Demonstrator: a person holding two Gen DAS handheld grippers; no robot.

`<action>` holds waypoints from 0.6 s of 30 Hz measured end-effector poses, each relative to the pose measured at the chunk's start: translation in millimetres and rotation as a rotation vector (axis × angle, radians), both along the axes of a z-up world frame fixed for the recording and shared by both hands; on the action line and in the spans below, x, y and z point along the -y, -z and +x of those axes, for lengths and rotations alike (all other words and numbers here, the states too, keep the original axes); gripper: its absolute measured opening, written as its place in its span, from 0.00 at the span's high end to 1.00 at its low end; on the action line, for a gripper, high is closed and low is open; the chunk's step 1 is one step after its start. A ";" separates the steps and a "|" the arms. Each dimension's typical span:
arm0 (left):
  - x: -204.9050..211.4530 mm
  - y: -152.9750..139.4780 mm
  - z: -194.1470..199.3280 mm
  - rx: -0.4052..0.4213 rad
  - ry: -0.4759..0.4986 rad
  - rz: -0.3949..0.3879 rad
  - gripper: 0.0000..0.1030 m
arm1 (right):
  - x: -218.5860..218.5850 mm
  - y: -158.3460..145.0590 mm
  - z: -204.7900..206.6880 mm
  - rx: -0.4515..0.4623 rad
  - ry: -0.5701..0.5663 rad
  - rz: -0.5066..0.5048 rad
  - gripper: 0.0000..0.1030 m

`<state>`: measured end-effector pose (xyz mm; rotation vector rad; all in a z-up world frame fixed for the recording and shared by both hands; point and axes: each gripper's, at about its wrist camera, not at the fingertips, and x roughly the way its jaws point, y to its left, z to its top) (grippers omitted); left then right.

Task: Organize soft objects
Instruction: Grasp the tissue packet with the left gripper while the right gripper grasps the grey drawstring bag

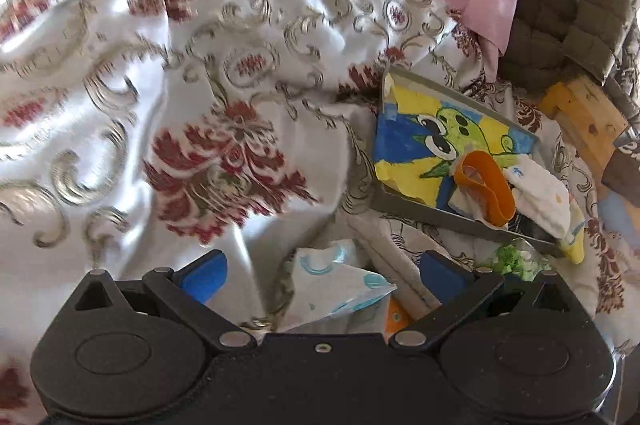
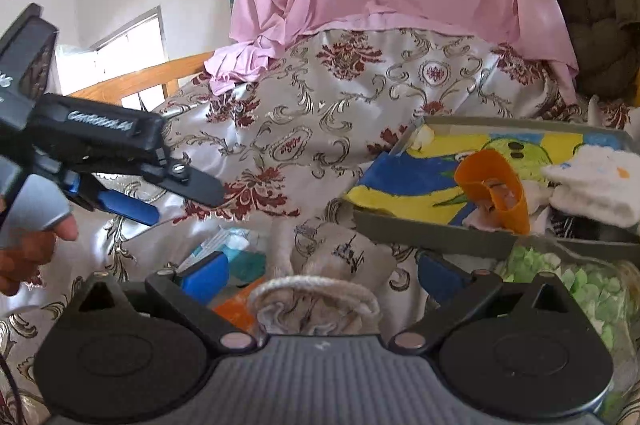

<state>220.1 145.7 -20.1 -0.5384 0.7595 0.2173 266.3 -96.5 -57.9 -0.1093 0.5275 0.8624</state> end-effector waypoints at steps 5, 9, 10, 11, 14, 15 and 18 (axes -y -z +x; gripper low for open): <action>-2.3 16.3 17.1 -0.010 0.015 -0.090 0.07 | -4.0 7.6 -0.6 -0.027 -0.017 -0.007 0.03; -1.5 27.9 27.7 -0.026 0.052 -0.147 0.11 | -6.2 11.2 -3.1 -0.009 -0.018 -0.026 0.08; -0.7 30.3 29.5 -0.027 0.058 -0.157 0.11 | -6.4 11.5 -3.4 -0.004 -0.016 -0.030 0.09; 0.1 32.8 31.4 -0.031 0.064 -0.167 0.12 | -6.6 11.8 -3.7 0.000 -0.014 -0.033 0.09; -0.4 38.4 32.2 -0.032 0.061 -0.201 0.13 | -7.1 12.3 -3.9 0.012 -0.007 -0.046 0.12; -1.5 39.8 32.3 -0.030 0.057 -0.214 0.13 | -6.9 12.3 -4.3 0.016 -0.005 -0.048 0.12; -5.0 44.1 28.5 -0.023 0.042 -0.257 0.15 | -7.1 12.6 -4.4 0.024 -0.003 -0.063 0.21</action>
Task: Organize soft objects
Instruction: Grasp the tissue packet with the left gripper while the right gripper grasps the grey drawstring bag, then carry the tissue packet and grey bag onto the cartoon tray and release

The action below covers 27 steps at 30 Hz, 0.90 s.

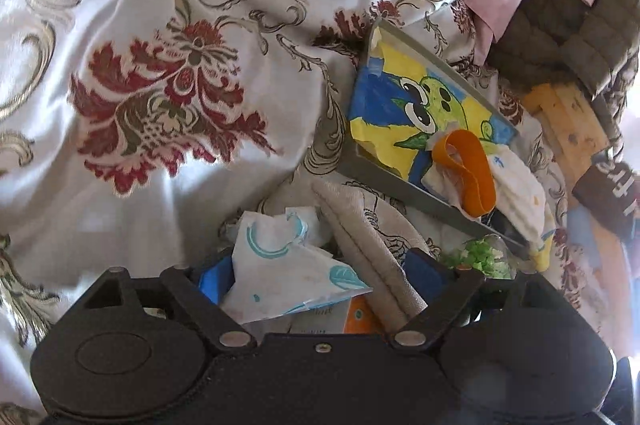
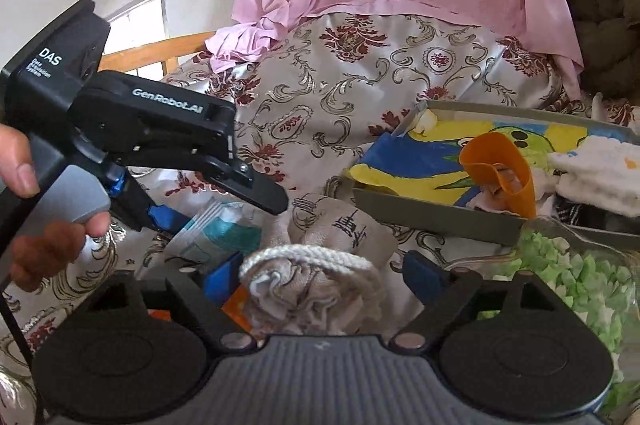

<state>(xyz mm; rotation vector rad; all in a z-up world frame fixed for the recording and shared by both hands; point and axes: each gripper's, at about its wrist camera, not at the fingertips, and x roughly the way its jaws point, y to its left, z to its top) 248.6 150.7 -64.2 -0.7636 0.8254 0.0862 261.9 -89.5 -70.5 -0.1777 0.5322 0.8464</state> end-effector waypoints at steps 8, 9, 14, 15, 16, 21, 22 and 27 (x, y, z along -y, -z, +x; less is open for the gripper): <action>-1.4 3.0 -5.8 0.022 0.022 -0.042 0.27 | -4.2 1.0 -7.5 0.061 -0.017 -0.056 0.53; -1.4 3.5 -6.2 0.021 0.021 -0.046 0.27 | -3.8 0.7 -7.0 0.063 -0.007 -0.057 0.53; -4.1 7.6 -7.7 -0.001 0.000 -0.043 0.27 | 3.0 -2.6 -1.1 0.072 0.067 -0.051 0.57; -5.3 8.9 -7.6 -0.005 -0.009 -0.044 0.27 | 4.9 -3.8 0.3 0.072 0.075 -0.047 0.57; -6.8 10.2 -7.3 -0.010 -0.020 -0.049 0.27 | 5.7 -4.7 1.2 0.074 0.080 -0.044 0.57; -10.2 14.7 -2.7 -0.038 -0.051 -0.049 0.28 | 5.6 -3.7 2.0 0.071 0.072 -0.048 0.57; -9.6 15.4 -1.2 -0.046 -0.054 -0.040 0.31 | 5.5 -3.1 2.3 0.069 0.069 -0.050 0.57; -10.2 18.9 0.6 -0.049 -0.094 -0.045 0.37 | 5.0 -1.8 3.0 0.062 0.065 -0.050 0.57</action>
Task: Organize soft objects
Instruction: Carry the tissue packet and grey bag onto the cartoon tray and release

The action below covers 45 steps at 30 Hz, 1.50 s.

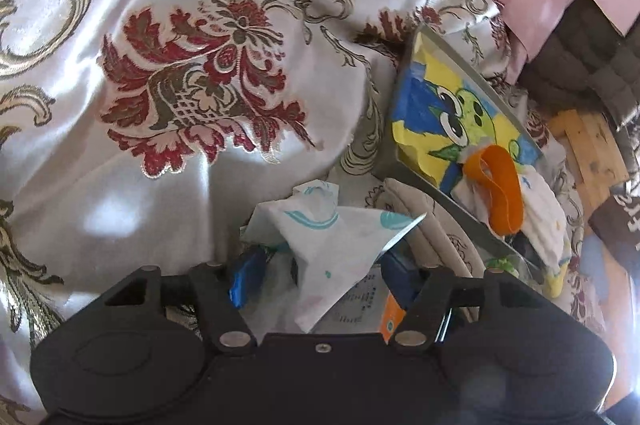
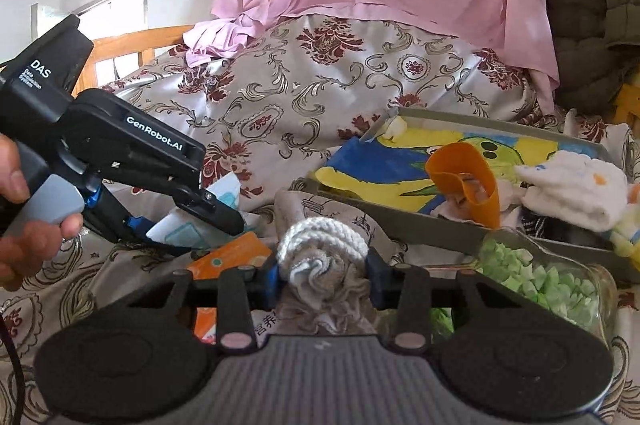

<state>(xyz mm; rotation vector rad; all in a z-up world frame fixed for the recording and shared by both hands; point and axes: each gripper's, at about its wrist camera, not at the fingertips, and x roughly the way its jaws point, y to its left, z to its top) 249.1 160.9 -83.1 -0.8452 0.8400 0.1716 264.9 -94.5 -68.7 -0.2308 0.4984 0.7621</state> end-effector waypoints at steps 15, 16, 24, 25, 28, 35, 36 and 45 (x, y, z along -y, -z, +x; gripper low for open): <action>5.6 -3.1 -1.8 0.036 -0.117 0.134 0.27 | 0.0 2.6 -0.1 -0.008 -0.013 -0.001 0.57; 6.2 -3.1 -1.7 0.043 -0.121 0.139 0.31 | -0.1 2.7 -0.1 -0.008 -0.015 -0.002 0.57; 14.0 -10.5 -2.9 0.104 -0.088 0.205 0.60 | -0.7 3.3 -1.9 -0.002 -0.029 -0.001 0.57; 15.1 -12.0 -3.5 0.110 -0.087 0.217 0.60 | -0.4 3.1 -2.0 0.000 -0.029 0.002 0.57; 17.9 -16.5 -5.2 0.135 -0.085 0.247 0.61 | 0.5 2.1 -2.2 0.005 -0.027 0.007 0.57; 22.2 -22.6 -9.2 0.170 -0.100 0.287 0.61 | 2.8 -0.4 -2.9 0.017 -0.025 0.019 0.57; 23.4 -25.1 -10.0 0.182 -0.096 0.295 0.61 | 4.0 -1.9 -2.5 0.022 -0.024 0.024 0.57; 44.9 -56.8 0.9 0.288 -0.047 0.344 0.61 | 22.1 -30.8 6.5 0.099 0.007 0.122 0.57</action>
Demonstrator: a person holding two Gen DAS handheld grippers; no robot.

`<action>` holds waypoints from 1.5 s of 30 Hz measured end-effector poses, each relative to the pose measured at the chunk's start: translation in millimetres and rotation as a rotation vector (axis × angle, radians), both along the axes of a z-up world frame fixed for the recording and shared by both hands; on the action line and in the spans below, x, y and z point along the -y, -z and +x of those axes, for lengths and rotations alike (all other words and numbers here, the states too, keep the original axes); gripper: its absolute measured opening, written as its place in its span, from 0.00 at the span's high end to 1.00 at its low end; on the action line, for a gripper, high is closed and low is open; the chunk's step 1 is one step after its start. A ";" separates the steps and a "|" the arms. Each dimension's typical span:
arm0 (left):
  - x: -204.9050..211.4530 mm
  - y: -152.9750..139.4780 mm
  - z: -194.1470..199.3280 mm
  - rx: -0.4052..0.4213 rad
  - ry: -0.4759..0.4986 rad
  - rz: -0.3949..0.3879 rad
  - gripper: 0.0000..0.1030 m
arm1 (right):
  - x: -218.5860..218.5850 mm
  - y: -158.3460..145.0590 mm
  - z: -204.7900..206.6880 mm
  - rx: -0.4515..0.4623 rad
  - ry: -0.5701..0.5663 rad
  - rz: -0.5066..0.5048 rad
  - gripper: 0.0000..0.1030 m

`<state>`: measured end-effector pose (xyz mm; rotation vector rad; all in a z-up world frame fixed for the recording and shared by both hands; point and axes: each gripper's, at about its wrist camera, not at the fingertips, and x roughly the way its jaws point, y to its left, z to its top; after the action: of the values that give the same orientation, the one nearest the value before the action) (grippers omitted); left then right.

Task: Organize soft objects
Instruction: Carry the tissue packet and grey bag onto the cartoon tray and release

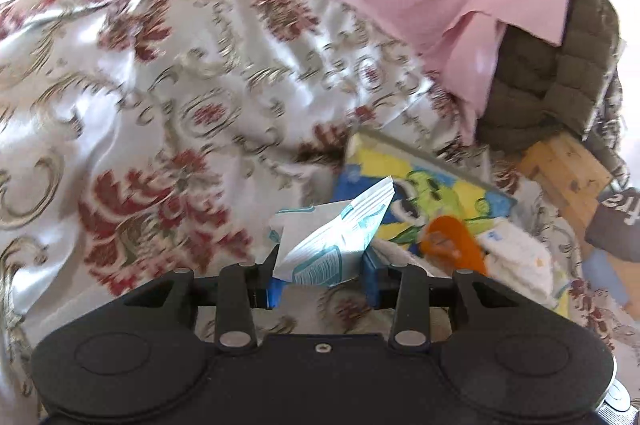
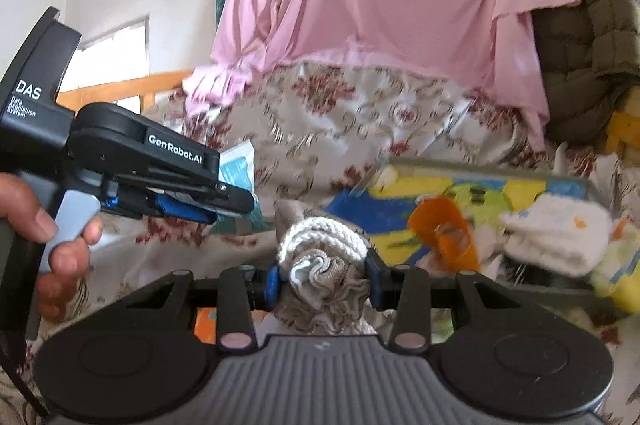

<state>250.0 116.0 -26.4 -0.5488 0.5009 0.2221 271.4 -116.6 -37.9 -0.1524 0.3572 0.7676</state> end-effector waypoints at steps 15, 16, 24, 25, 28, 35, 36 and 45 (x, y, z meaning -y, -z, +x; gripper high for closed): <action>42.4 -21.3 76.1 0.046 0.076 0.026 0.61 | 41.5 -25.0 72.0 0.043 0.193 0.101 0.58; 44.5 -20.2 83.7 0.041 0.079 0.028 0.61 | 43.6 -24.1 77.7 0.036 0.208 0.105 0.58; 53.5 -5.5 128.7 0.002 0.067 -0.004 0.60 | 51.0 -15.0 116.5 -0.044 0.278 0.133 0.58; 54.3 -3.0 132.3 -0.005 0.063 -0.006 0.60 | 49.6 -14.1 120.6 -0.049 0.277 0.130 0.58; 54.7 4.1 139.5 -0.028 0.059 -0.016 0.60 | 47.1 -11.3 127.2 -0.077 0.278 0.133 0.58; 52.4 17.0 143.2 -0.064 0.065 -0.004 0.60 | 40.9 -5.4 133.2 -0.103 0.265 0.129 0.58; 51.9 17.9 143.4 -0.067 0.063 -0.006 0.60 | 40.4 -4.4 134.3 -0.113 0.263 0.130 0.58; 50.4 21.5 147.8 -0.088 0.064 -0.014 0.61 | 37.2 -2.9 137.7 -0.141 0.256 0.123 0.57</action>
<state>397.8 65.6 -47.9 -0.5376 0.6051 0.1828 409.1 -153.8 -35.0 0.0638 0.4526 0.5459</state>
